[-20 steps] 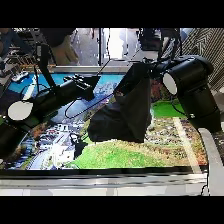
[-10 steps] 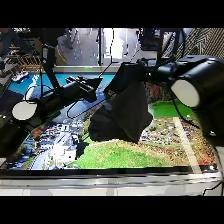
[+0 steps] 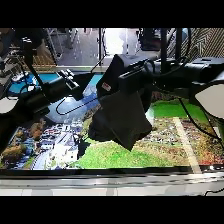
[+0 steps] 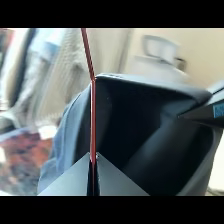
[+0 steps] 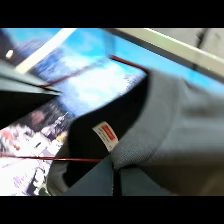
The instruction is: Fold the clothes and pants, and hang the long-sleeved shirts on hangers.
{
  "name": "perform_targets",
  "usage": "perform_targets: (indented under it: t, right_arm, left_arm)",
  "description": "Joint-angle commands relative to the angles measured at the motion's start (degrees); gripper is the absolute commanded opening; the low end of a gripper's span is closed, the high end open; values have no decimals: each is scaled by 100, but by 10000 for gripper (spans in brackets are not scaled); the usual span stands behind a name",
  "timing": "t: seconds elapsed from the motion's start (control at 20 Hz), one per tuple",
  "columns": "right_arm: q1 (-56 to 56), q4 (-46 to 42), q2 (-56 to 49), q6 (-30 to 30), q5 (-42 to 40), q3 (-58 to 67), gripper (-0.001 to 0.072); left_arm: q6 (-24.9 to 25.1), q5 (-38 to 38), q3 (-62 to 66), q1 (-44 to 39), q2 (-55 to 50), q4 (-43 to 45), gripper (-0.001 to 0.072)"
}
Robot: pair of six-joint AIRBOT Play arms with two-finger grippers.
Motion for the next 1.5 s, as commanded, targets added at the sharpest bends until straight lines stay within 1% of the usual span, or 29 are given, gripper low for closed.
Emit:
perform_targets:
  t: [0.0,0.05,0.1,0.15,0.2,0.25,0.35,0.45,0.55,0.65,0.7,0.75,0.8,0.85,0.9,0.95,1.0,1.05,1.1,1.15,1.2,1.25,1.3,1.35,1.4,1.45]
  right_arm:
    - [11,505,109,-2079,-133,4,79]
    - [-2,315,197,-2778,-52,4,321]
    - [-26,-24,302,-3165,-11,4,517]
    - [-76,-341,402,-3421,35,4,585]
    - [-205,-623,483,-3858,140,4,608]
    - [-393,-769,514,-4271,273,2,609]
    - [-859,-721,393,-4854,535,-35,659]
    - [-1196,-619,181,-5204,538,-232,665]
    - [-1373,-564,-85,-5576,247,-424,665]
    - [-1576,-553,-345,-5576,-118,-455,661]
    - [-1672,-514,-411,-5464,-133,-455,647]
    - [-1777,-317,-415,-4697,-170,-452,631]
    - [-1937,76,-356,-3722,-179,-452,637]
    - [-2133,494,-280,-2938,-162,-455,645]
    - [-2337,944,-197,-2398,-118,-455,646]
    - [-2485,1185,-120,-2245,-90,-455,646]
    - [-2573,1211,-59,-2312,-79,-455,647]
    - [-2634,1128,0,-2490,-15,-455,696]
    - [-2684,1110,39,-2608,109,-455,706]
    - [-2710,1110,74,-2601,247,-455,706]
    - [-2719,1130,103,-2450,396,-455,703]
    - [-2719,1117,111,-1891,518,-455,697]
    - [-2719,1108,90,-1174,708,-455,679]
    - [-2719,1086,42,-673,933,-463,671]
    - [-2719,1095,-20,-251,1058,-507,633]
    - [-2719,1161,-74,-31,1016,-608,633]
  left_arm:
    - [951,-1513,0,229,-317,-437,12]
    - [1121,-1759,0,271,-380,-474,12]
    - [1204,-1941,0,330,-415,-483,12]
    - [1220,-2033,0,400,-424,-479,12]
    - [1220,-2074,0,494,-422,-496,12]
    - [1239,-2131,0,577,-422,-538,12]
    - [1344,-2256,0,704,-422,-636,12]
    - [1344,-2280,0,719,-422,-671,12]
    - [1344,-2280,0,708,-422,-669,12]
    - [1342,-2280,0,708,-424,-671,12]
    - [1340,-2280,-2,708,-424,-669,12]
    - [1338,-2275,-2,708,-426,-669,12]
    - [1340,-2275,-2,708,-450,-678,11]
    - [1342,-2277,-2,708,-496,-675,11]
    - [1342,-2275,-2,708,-555,-678,10]
    - [1344,-2277,-2,708,-623,-717,10]
    - [1344,-2277,-2,710,-699,-817,10]
    - [1390,-2284,-2,715,-765,-935,10]
    - [1495,-2286,-2,715,-813,-979,10]
    - [1617,-2286,-4,715,-846,-1023,10]
    - [1685,-2282,-2,715,-879,-1091,10]
    - [1694,-2280,-4,717,-903,-1191,11]
    - [1766,-2280,-4,715,-909,-1263,10]
    - [1823,-2280,-4,715,-909,-1300,10]
    - [1821,-2280,-4,715,-909,-1335,10]
    - [1818,-2280,-4,715,-909,-1335,10]
